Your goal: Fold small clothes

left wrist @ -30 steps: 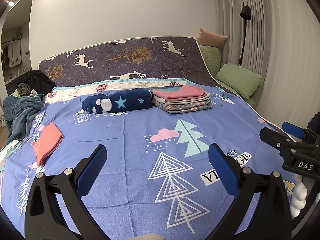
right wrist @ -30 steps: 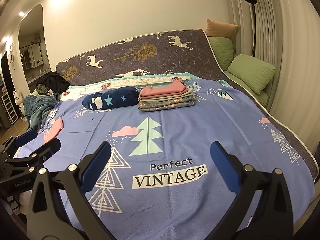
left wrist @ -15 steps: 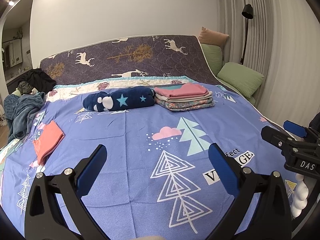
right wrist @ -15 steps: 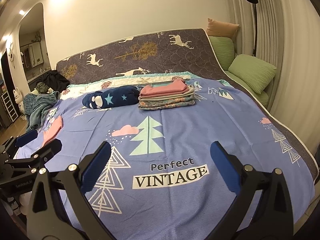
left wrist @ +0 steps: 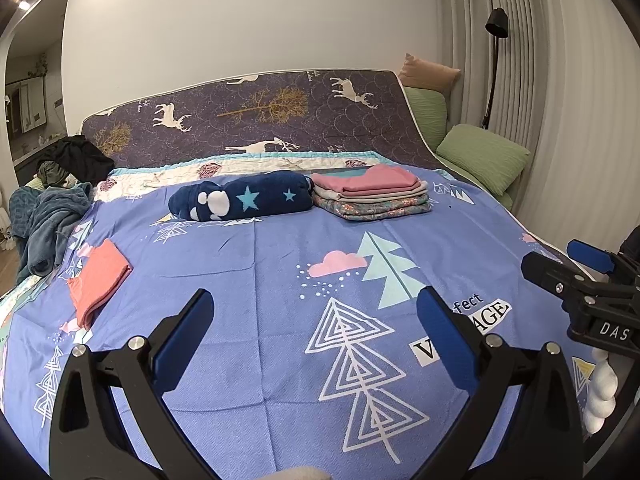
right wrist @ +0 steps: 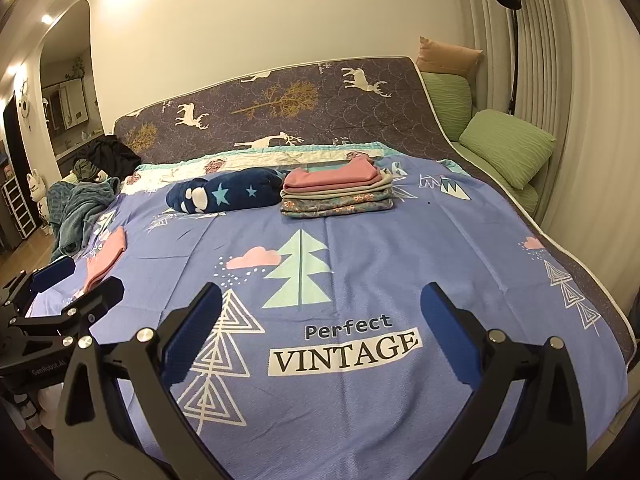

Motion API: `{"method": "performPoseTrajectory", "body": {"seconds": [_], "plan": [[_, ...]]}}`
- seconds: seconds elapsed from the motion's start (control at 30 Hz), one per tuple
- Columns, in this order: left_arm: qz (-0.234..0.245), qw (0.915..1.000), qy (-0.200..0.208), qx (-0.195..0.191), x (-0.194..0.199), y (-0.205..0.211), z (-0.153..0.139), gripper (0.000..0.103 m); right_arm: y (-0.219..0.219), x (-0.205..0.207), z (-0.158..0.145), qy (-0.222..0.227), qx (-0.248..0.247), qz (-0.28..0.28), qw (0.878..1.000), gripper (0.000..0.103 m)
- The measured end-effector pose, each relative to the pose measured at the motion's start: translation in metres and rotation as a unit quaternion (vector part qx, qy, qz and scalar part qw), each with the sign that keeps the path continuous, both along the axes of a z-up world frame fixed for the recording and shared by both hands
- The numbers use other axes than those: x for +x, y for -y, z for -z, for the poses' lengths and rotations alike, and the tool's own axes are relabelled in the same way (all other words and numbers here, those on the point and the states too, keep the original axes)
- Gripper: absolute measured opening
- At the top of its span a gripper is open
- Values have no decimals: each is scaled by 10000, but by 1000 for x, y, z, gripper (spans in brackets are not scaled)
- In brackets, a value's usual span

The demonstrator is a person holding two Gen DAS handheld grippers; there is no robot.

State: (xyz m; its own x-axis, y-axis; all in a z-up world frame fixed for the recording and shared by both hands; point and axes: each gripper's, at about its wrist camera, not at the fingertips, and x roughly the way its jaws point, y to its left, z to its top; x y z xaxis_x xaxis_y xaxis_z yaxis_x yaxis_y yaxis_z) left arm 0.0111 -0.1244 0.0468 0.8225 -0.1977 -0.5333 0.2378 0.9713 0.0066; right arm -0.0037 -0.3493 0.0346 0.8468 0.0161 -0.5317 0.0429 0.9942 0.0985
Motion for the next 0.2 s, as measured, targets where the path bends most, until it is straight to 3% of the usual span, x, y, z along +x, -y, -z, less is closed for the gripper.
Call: {"method": "performPoseTrajectory", "body": {"seconds": [0.2], "plan": [[-22, 10000, -30, -11, -1, -3, 2, 101, -2, 1, 1, -29, -17, -19, 10000, 101]]}}
